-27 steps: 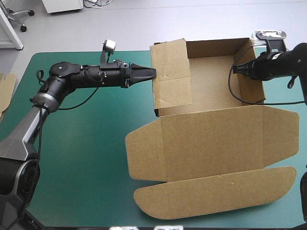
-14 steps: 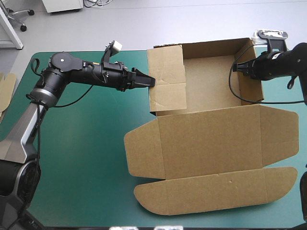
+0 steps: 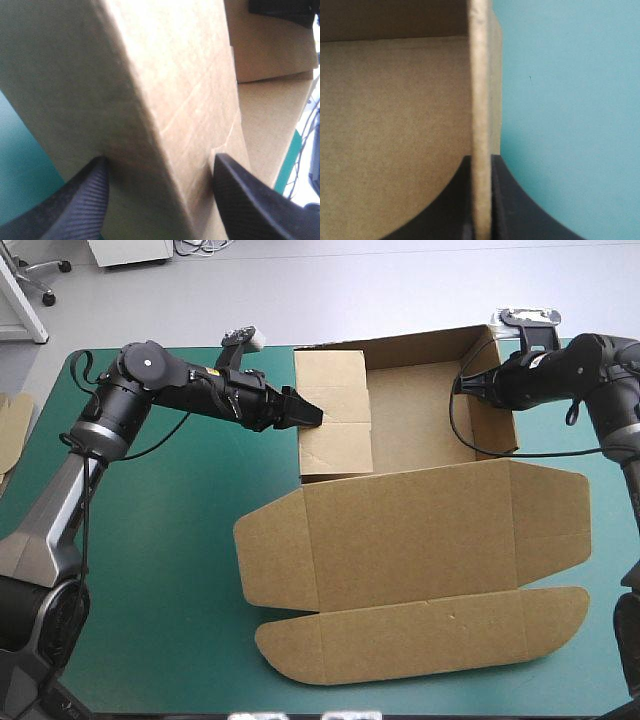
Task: Fold the box
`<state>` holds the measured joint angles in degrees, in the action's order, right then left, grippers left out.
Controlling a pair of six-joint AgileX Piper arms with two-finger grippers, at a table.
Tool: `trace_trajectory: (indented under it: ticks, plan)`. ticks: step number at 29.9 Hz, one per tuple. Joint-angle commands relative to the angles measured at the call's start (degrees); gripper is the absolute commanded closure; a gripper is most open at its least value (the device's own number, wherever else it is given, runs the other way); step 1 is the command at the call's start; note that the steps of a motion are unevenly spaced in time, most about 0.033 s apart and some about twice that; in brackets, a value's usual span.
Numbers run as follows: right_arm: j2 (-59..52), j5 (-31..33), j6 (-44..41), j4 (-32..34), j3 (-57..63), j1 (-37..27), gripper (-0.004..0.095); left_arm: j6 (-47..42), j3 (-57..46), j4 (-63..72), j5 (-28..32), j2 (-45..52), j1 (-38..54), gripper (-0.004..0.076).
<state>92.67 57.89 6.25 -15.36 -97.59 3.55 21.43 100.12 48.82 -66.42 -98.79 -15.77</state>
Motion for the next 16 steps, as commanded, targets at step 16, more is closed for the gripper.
trace_trajectory:
  ticks: [16]
  plan:
    - [-0.39,-1.72,-10.04,2.80,-1.64,7.33,0.0937,-13.68,12.67,-26.13,-1.84,-1.44,-6.79,0.0352]
